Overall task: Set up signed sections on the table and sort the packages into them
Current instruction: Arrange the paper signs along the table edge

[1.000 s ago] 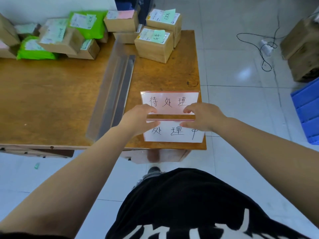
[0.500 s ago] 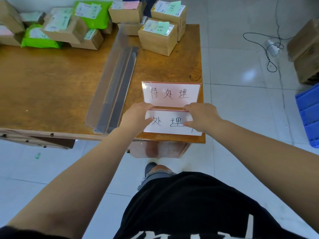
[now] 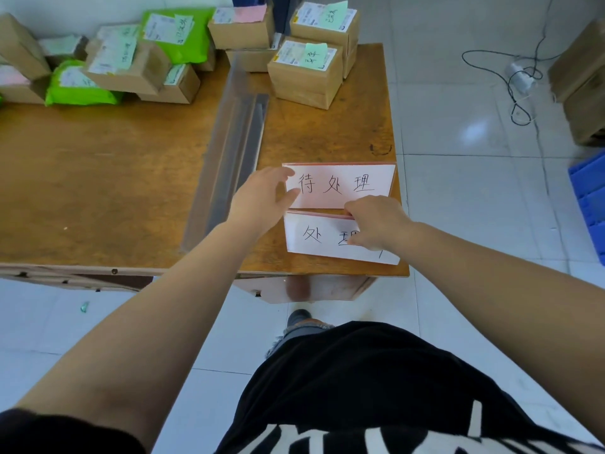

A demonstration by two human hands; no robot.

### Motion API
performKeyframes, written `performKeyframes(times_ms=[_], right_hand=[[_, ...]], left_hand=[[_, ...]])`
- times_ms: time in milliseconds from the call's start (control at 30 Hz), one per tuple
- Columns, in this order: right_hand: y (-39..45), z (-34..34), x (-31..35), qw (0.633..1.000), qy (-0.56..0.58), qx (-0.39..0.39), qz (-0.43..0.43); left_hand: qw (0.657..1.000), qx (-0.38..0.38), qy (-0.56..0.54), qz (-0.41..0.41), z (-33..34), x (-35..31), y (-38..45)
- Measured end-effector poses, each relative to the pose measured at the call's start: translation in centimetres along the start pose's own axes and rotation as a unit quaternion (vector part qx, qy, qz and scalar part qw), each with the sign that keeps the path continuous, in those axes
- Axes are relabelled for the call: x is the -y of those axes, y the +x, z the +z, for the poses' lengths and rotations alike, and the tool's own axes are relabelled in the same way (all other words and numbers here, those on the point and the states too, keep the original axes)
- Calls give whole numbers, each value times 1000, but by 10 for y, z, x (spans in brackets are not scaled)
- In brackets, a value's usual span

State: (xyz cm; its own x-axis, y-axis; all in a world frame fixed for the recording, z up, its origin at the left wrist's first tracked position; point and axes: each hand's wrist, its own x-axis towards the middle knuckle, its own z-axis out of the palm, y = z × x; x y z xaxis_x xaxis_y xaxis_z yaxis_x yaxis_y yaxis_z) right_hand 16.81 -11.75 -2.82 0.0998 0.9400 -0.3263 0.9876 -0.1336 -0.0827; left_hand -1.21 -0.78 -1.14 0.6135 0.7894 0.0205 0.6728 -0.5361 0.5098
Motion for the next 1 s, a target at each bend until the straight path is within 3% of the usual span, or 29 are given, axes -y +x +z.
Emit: performKeyframes(times_ms=[200,400,533,800,1000], right_hand=[[-4,-11,-5,1000,3,11,21],[-15,-28,-26,999,-2,2,51],[-28,-34,-38,998,-12,0,69],[-46,-73,-48,997,1,-46,59],[-33,-116,-49,993,5,-110,37]], left_hand=[[999,12,32,29,-8,2,29],[993,82,82,9,5,2,53],[986,92,126,56,18,-8,62],[999,35,-1,-40,36,-10,53],[996,65,33,-43,28,-2,37]])
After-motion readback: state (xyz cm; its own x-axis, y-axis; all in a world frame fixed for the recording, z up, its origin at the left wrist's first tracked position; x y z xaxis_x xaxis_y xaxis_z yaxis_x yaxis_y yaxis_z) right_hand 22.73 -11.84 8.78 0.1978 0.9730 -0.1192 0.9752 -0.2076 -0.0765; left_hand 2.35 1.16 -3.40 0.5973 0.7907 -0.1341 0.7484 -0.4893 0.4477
